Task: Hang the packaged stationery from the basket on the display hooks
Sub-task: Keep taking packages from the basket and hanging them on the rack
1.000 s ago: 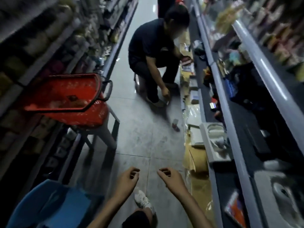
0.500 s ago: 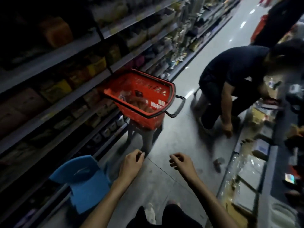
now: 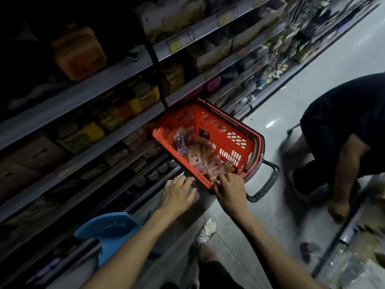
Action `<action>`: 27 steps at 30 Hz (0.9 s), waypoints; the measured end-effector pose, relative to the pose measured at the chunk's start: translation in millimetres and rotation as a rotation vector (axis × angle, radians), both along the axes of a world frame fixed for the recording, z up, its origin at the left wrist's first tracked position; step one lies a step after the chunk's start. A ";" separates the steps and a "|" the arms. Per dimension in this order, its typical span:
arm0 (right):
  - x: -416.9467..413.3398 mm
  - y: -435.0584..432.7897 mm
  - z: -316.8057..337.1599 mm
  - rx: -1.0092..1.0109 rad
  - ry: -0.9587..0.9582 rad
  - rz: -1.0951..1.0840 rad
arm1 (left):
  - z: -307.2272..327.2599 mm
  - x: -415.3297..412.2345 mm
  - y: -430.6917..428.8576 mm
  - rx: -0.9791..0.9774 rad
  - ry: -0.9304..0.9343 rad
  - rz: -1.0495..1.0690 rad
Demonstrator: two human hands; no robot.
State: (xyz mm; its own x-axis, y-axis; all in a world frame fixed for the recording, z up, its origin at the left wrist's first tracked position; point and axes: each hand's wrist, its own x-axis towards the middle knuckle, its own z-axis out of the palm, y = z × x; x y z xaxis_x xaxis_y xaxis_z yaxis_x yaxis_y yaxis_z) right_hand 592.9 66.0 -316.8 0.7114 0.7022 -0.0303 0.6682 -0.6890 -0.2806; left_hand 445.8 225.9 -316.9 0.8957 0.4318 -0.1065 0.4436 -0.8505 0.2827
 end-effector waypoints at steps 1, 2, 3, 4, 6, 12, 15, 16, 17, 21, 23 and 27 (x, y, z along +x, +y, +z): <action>7.0 4.1 -7.3 -0.058 -0.002 0.034 | -2.6 10.4 10.4 0.031 0.013 -0.032; 12.9 6.0 -15.5 -0.105 0.012 0.070 | -5.0 20.6 20.6 0.051 0.031 -0.061; 17.4 6.7 -21.5 -0.153 0.026 0.104 | -6.6 29.7 29.8 0.070 0.063 -0.086; 20.7 5.7 -27.2 -0.187 0.024 0.133 | -8.1 37.7 38.3 0.077 0.109 -0.112; 21.1 2.7 -31.4 -0.203 0.014 0.164 | -8.5 50.2 54.6 0.067 0.220 -0.172; 25.3 3.6 -34.1 -0.210 -0.004 0.142 | -14.8 85.7 108.9 0.020 0.422 -0.358; 32.0 11.5 -31.1 -0.257 0.037 0.141 | -31.2 95.7 137.8 0.067 0.432 -0.472; 34.4 15.0 -29.9 -0.288 0.063 0.136 | -36.2 98.6 143.3 0.082 0.428 -0.512; 37.5 18.9 -29.6 -0.325 0.098 0.128 | -41.7 101.2 146.9 0.096 0.408 -0.549; 54.9 40.7 -28.9 -0.461 0.221 0.054 | -53.1 108.6 151.2 0.132 0.307 -0.639; 62.5 54.3 -34.3 -0.509 0.296 0.016 | -54.5 112.7 157.3 0.119 0.299 -0.686; 78.2 82.1 -55.7 -0.624 0.527 -0.096 | -52.7 133.3 162.8 0.060 0.354 -0.766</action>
